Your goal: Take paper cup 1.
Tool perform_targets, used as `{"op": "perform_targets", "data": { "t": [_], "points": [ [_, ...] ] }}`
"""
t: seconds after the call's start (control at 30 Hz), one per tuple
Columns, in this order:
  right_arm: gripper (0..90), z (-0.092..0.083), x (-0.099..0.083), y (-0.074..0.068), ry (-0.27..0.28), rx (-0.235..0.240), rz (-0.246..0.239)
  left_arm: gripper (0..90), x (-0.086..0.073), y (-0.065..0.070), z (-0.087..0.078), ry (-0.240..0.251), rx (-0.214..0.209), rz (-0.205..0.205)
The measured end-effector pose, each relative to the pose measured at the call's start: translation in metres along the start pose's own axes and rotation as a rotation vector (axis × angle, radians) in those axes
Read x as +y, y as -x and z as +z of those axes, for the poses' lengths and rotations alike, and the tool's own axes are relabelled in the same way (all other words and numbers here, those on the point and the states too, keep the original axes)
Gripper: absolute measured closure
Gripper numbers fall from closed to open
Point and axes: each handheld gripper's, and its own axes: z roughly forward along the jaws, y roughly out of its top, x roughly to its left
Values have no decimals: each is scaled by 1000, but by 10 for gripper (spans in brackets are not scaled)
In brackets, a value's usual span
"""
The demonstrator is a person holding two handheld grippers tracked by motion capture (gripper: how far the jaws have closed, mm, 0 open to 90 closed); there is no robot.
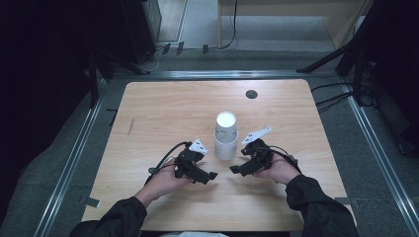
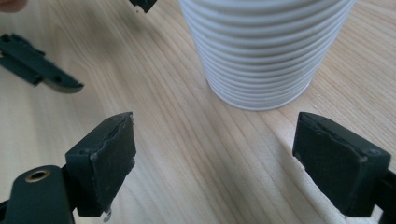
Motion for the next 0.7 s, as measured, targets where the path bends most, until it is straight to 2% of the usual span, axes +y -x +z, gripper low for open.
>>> {"op": "perform_targets", "data": {
  "t": [0.1, 0.17, 0.2, 0.23, 0.27, 0.3, 0.33, 0.37, 0.4, 0.5, 0.6, 0.7],
  "points": [
    [150, -7, 2, 0, 29, -1, 23, 121, 3, -5, -8, -3, -33, 0],
    [150, -12, 2, -1, 46, 9, 35, 112, 4, -9, -13, -2, -91, -11],
    [150, -12, 2, -1, 46, 9, 35, 111, 4, -9, -13, -2, -91, -11],
    [144, -14, 2, -1, 61, 20, 44, 111, 5, -11, -17, -15, -108, -33],
    [134, -19, 3, -2, 100, 15, 62, 138, 4, -12, -22, -34, -122, -58],
    [135, -20, 3, -3, 110, 2, 92, 139, 4, -12, -25, -37, -121, -51],
    [135, -20, 3, -3, 110, 2, 92, 145, 4, -12, -25, -37, -121, -51],
    [150, -24, 4, -2, 125, 38, 134, 145, 2, -11, -31, -36, -99, -20],
    [199, -25, 4, -3, 133, 41, 136, 145, 1, -11, -34, -29, -96, -14],
    [310, -31, 4, -6, 145, 58, 124, 151, 1, -13, -39, -7, -83, -5],
    [403, -35, 3, -13, 147, 42, 44, 154, 1, -14, -37, 2, -69, -11],
    [443, -40, 1, -17, 124, 39, 13, 153, 2, -15, -34, -6, -81, -12]
  ]
}}
